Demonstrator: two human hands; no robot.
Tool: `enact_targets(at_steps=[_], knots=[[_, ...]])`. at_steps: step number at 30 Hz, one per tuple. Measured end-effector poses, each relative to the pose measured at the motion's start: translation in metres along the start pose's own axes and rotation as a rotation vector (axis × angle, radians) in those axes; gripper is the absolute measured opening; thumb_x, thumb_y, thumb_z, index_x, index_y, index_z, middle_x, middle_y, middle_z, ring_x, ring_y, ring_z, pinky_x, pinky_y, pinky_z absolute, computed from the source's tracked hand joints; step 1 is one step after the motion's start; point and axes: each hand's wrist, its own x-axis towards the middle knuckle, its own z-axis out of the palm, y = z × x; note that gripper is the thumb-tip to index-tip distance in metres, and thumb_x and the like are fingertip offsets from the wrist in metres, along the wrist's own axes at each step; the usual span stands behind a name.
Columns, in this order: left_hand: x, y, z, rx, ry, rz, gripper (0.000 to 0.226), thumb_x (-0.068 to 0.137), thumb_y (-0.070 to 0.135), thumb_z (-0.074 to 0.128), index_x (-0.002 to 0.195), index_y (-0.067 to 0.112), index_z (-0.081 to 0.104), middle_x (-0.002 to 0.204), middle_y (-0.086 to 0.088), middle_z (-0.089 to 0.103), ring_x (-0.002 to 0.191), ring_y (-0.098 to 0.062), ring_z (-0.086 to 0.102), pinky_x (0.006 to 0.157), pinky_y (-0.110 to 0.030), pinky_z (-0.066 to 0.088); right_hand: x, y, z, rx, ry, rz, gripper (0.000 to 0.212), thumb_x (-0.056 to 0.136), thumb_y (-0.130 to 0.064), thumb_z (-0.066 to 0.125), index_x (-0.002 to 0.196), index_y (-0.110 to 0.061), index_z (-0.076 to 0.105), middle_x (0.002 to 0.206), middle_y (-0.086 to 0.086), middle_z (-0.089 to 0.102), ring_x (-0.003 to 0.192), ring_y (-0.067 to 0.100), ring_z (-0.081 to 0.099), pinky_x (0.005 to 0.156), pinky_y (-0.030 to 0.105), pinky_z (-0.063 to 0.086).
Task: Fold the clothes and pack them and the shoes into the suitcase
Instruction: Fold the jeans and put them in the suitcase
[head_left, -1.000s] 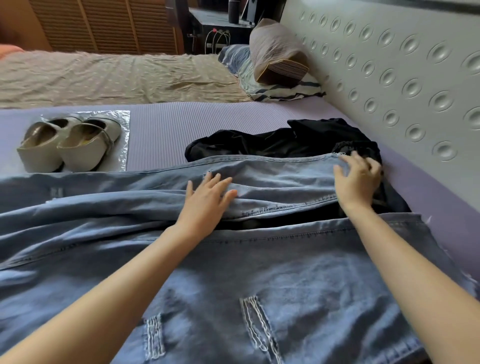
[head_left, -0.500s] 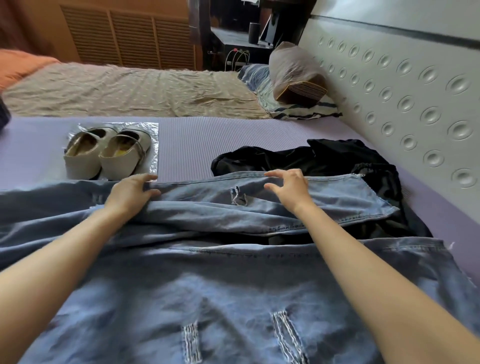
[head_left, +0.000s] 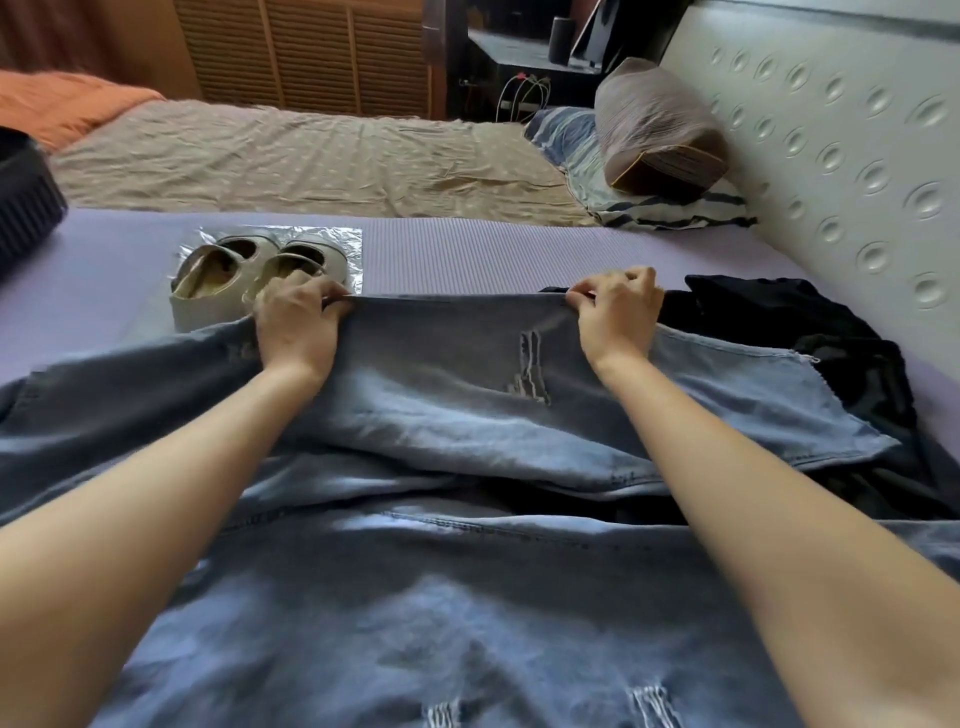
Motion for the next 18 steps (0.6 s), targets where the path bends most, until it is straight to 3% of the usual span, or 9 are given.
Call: enact_targets(at_steps=[5, 8, 11, 15, 18], knots=[[0.003, 0.013, 0.014, 0.053, 0.034, -0.124, 0.025, 0.092, 0.017, 0.055, 0.114, 0.008, 0.061, 0.118, -0.019, 0.052, 0.115, -0.036, 0.041, 0.1, -0.043, 0.028, 0.01, -0.007, 0.01, -0.118, 0.042, -0.008, 0.019, 0.094, -0.025, 0.056, 0.1, -0.014, 0.069, 0.115, 0.005, 0.057, 0.115, 0.027, 0.039, 0.096, 0.034, 0.028], [-0.003, 0.02, 0.011, 0.044, -0.004, -0.135, 0.04, 0.09, 0.016, 0.058, 0.126, 0.004, 0.047, 0.13, -0.022, 0.042, 0.125, -0.037, 0.034, 0.107, -0.042, 0.023, 0.008, -0.006, 0.011, -0.074, -0.05, 0.024, 0.018, 0.093, -0.025, 0.056, 0.105, -0.015, 0.066, 0.123, 0.006, 0.052, 0.118, 0.027, 0.037, 0.096, 0.032, 0.029], [-0.032, 0.03, -0.005, -0.174, -0.058, 0.064, 0.032, 0.085, 0.013, 0.066, 0.116, 0.01, 0.057, 0.122, -0.016, 0.05, 0.121, -0.033, 0.039, 0.102, -0.038, 0.028, -0.014, -0.003, 0.003, 0.133, -0.167, -0.069, 0.028, 0.09, -0.03, 0.062, 0.114, -0.017, 0.065, 0.123, 0.004, 0.058, 0.118, 0.026, 0.036, 0.096, 0.03, 0.025], [-0.1, 0.026, -0.036, -0.32, -0.218, 0.346, 0.01, 0.082, 0.026, 0.069, 0.09, 0.019, 0.067, 0.099, 0.002, 0.061, 0.098, -0.018, 0.053, 0.089, -0.03, 0.041, -0.073, 0.011, -0.035, 0.456, -0.327, -0.264, 0.027, 0.078, -0.039, 0.072, 0.098, -0.022, 0.073, 0.116, -0.007, 0.063, 0.113, 0.016, 0.042, 0.098, 0.03, 0.031], [-0.137, 0.014, -0.049, -0.31, -0.308, 0.408, 0.027, 0.079, 0.048, 0.06, 0.086, 0.023, 0.069, 0.094, 0.01, 0.062, 0.092, -0.013, 0.057, 0.086, -0.028, 0.044, -0.112, 0.031, -0.057, 0.436, -0.494, -0.44, 0.036, 0.072, -0.054, 0.069, 0.092, -0.026, 0.074, 0.112, -0.01, 0.063, 0.11, 0.011, 0.046, 0.099, 0.027, 0.036]])
